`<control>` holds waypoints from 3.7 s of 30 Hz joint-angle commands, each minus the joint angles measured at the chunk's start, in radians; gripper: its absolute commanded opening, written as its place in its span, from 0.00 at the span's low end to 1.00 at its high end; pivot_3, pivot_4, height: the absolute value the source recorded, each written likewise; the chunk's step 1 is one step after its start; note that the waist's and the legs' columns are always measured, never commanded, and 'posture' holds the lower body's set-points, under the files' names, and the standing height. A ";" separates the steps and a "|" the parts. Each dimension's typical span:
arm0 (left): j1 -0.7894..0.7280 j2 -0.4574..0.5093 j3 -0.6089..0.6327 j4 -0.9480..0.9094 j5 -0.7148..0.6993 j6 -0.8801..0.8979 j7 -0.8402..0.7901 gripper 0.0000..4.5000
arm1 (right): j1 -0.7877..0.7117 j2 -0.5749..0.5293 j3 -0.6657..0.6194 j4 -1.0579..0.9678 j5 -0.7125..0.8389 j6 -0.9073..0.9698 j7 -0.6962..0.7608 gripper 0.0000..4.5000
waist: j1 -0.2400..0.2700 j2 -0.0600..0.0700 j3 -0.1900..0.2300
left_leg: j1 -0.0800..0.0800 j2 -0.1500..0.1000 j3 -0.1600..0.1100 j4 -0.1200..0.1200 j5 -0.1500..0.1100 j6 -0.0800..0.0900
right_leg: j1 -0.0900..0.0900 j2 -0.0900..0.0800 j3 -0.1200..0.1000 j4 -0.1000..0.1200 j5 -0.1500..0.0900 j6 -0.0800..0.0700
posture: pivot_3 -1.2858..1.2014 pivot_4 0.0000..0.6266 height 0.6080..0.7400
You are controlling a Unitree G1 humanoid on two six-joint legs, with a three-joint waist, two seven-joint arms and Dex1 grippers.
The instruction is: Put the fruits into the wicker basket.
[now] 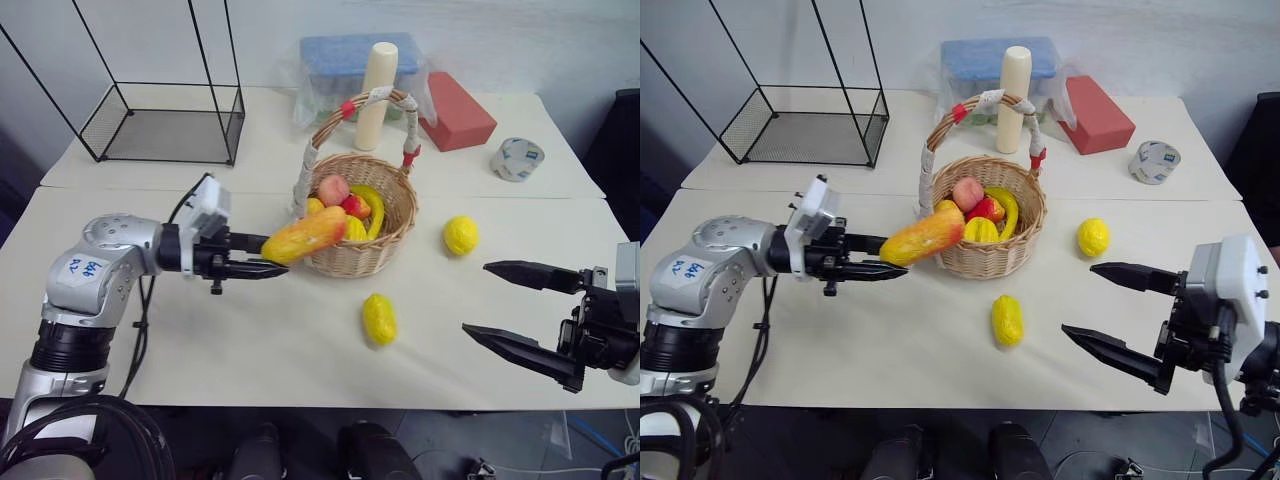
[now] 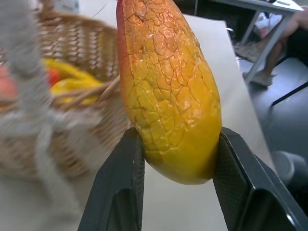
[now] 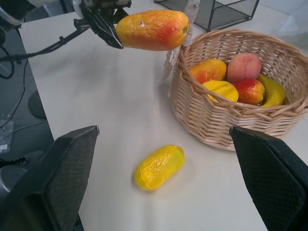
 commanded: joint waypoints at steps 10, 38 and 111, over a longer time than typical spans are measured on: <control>-0.146 -0.298 0.007 -0.192 0.011 0.467 0.620 0.35 | -0.030 0.030 -0.003 -0.006 -0.017 -0.063 -0.109 1.00 | -0.003 0.000 0.000 | 0.000 0.000 -0.001 0.001 0.001 -0.001 | 0.000 0.001 0.001 0.001 0.000 0.001 | 0.52 0.24 1.00; 0.041 0.167 -0.017 -0.031 0.039 -0.291 -0.277 1.00 | -0.195 0.080 0.544 -0.008 -0.194 0.027 -0.324 1.00 | -0.003 0.000 0.000 | 0.000 0.000 0.001 -0.001 0.003 -0.003 | -0.002 0.000 0.001 0.001 0.000 0.000 | 0.52 0.24 1.00; -0.202 -0.125 -0.036 0.083 -0.008 -0.219 -0.075 1.00 | -0.634 0.290 0.517 0.636 -0.605 -0.015 -0.387 0.98 | -0.035 0.002 0.000 | -0.027 0.001 0.000 0.020 0.004 -0.003 | -0.036 0.002 0.003 0.034 -0.002 -0.003 | 0.52 0.24 1.00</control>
